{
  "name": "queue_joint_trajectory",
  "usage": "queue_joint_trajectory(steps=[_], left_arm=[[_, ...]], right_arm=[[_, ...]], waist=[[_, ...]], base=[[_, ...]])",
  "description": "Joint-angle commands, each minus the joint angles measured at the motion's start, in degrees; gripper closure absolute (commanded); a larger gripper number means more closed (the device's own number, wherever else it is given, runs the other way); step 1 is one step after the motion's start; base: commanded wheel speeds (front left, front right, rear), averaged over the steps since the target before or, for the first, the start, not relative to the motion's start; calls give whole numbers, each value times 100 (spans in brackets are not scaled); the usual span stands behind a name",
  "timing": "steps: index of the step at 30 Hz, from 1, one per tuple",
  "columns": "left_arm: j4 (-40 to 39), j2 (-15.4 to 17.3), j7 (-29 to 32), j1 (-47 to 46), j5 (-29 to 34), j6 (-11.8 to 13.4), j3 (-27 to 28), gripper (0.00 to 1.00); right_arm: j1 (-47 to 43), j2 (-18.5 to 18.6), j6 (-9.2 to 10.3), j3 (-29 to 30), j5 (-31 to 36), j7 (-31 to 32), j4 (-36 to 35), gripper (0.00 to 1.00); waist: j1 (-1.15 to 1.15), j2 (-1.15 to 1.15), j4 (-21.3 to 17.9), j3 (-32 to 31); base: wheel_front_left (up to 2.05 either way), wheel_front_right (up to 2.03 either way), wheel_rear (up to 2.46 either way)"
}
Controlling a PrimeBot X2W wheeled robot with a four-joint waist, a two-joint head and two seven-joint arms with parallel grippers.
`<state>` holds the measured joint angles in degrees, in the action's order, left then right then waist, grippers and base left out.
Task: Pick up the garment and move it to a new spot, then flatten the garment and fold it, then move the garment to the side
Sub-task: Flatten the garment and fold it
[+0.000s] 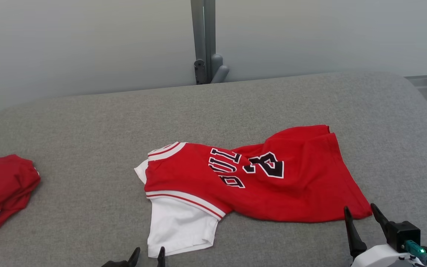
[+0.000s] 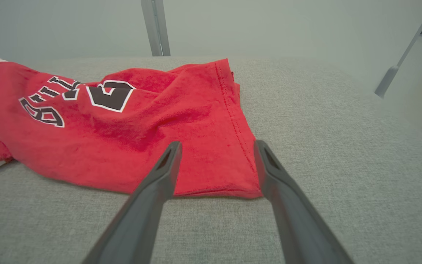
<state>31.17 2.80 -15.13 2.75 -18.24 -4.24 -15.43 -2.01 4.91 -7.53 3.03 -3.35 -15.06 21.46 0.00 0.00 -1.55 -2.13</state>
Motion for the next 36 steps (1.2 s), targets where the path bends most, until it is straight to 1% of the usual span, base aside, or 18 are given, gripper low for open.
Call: queue_joint_trajectory(steps=[1, 10, 18, 19, 20, 21, 28, 36], left_arm=[[78, 21, 0, -143, -79, 51, -12, 0], [631, 22, 2, -367, -280, 223, -93, 0], [881, 21, 12, -462, -395, 197, -182, 0], [881, 21, 12, -467, -405, 196, -192, 36], [867, 21, 12, -470, -411, 177, -203, 60], [841, 21, 12, -473, -389, 165, -215, 100], [589, 23, 4, -416, -175, 101, -82, 100], [436, 21, 1, -245, 187, 3, 180, 100]], right_arm=[[88, 46, 8, 6, 21, -17, 16, 0], [204, 70, 8, -15, 26, -17, 31, 0], [246, 78, 8, -32, -45, -17, 16, 0], [242, 76, 8, -25, -43, -17, 20, 0], [234, 72, 8, -12, -41, -17, 33, 0], [225, 66, 8, 6, -41, -17, 46, 0], [259, 37, 8, 307, -141, -17, 227, 0], [500, -28, 8, 864, -239, -17, 973, 0]], waist=[[0, 0, -113, 103], [0, 0, -275, 247], [0, 0, -349, 331], [0, 0, -352, 333], [0, 0, -353, 334], [0, 0, -351, 334], [0, 0, -189, 309], [0, 0, 100, 358]], base=[[0, 0, 0], [0, 0, 0], [0, 0, 0], [0, 0, 0], [0, 0, 0], [0, 0, 0], [0, 0, 0], [0, 0, 0]])
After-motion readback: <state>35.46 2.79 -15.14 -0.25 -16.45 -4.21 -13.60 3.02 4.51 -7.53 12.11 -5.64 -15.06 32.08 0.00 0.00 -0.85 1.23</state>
